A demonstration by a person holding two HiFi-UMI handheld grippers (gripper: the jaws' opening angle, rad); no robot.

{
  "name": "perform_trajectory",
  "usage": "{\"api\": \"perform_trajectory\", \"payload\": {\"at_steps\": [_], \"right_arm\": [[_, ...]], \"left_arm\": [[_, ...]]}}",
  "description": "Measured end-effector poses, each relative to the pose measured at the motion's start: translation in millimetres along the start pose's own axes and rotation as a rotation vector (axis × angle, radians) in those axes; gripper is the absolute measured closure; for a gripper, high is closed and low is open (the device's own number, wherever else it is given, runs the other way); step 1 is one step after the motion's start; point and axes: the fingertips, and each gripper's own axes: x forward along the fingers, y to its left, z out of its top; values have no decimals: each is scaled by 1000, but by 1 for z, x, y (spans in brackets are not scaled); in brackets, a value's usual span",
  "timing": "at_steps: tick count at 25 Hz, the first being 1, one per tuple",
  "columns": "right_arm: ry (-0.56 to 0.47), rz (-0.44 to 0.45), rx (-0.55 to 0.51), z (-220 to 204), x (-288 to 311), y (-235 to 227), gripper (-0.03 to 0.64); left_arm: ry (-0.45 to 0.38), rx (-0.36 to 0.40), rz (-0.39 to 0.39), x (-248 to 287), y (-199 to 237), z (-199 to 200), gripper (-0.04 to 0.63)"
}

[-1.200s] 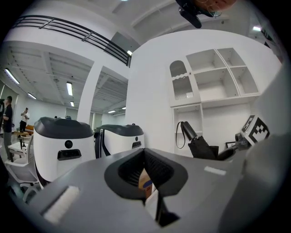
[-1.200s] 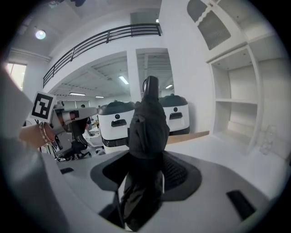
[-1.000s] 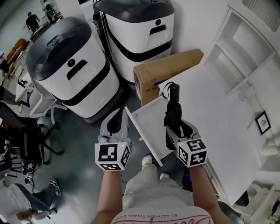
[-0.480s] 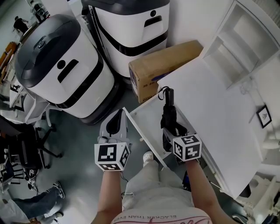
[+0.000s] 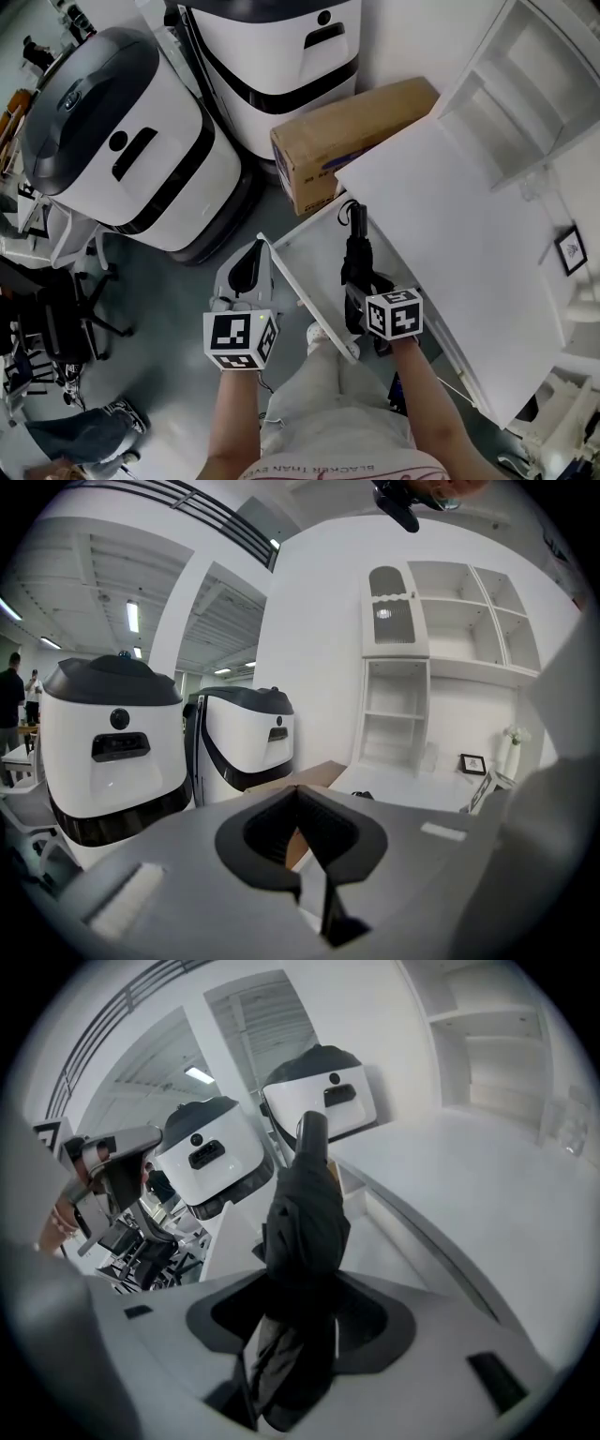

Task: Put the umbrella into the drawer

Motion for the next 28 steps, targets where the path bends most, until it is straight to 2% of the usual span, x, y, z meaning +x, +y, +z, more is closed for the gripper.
{"api": "perform_trajectory", "payload": {"at_steps": [12, 21, 28], "right_arm": [[113, 25, 76, -25, 44, -11, 396], [200, 14, 206, -51, 76, -27, 396], [283, -3, 211, -67, 104, -32, 396]], "left_arm": [[58, 4, -24, 19, -2, -23, 584], [91, 7, -28, 22, -1, -39, 584], [116, -1, -17, 23, 7, -51, 584]]}}
